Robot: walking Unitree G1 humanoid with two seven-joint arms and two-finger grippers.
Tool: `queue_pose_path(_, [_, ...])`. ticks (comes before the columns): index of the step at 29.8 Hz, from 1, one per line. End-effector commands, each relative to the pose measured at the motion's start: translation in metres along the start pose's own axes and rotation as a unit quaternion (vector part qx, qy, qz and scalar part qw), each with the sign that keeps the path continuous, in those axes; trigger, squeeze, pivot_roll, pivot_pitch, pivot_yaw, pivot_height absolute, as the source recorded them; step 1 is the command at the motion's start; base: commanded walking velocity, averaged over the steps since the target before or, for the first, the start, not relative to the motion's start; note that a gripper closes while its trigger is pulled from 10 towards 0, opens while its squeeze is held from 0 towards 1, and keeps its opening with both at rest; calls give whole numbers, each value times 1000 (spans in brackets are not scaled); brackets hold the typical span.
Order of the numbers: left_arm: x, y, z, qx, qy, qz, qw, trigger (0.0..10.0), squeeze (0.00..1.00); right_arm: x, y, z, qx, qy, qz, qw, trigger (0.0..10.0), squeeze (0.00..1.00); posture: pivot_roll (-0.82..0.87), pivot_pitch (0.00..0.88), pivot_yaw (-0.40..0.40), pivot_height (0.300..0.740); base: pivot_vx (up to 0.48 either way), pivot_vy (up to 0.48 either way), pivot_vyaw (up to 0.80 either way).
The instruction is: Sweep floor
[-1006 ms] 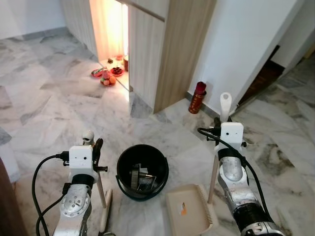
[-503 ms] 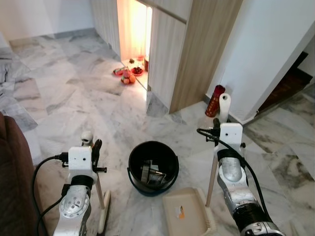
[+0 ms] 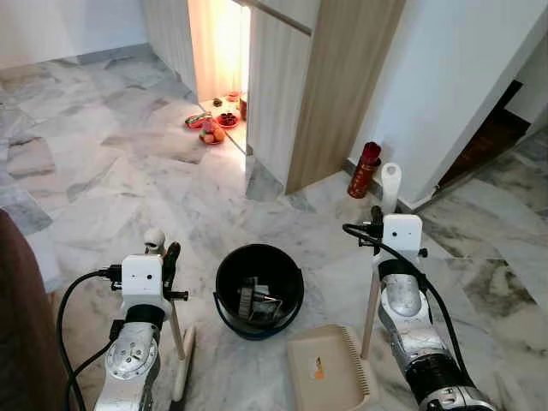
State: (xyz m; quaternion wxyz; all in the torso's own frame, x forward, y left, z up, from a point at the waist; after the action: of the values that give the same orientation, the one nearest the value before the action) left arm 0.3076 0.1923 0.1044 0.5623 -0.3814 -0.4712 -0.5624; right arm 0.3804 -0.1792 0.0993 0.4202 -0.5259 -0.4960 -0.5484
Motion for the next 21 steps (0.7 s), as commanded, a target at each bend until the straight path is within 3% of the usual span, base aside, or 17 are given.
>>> queue_pose_path(1, [7,2,-2,-5,7,-11,1000,10000,0,9,4,-4,-4,-4,-18,1000,10000,0,120,80,-94,740,0,-270,0])
queue_pose_path(21, [7,3,-3,-6,6,-12,1000,10000,0,10,5,-4,-3,-1,-18,1000,10000,0,120,85,-95,740,0,-269,0])
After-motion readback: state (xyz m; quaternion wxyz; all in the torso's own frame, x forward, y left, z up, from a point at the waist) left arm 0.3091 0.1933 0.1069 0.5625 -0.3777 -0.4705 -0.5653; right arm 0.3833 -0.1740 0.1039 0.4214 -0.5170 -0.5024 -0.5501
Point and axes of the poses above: a point about 5 cm out from each wrist's last joint towards the gripper, its own y axis pointing out of the wrist towards the gripper, its own x axis along the axis of the wrist's last joint, z = x × y, the point moved 5 cm from there along y, pointing out of the wrist towards the gripper, and after that the axes turned 8 degrees about y, right-handed, at the moved point
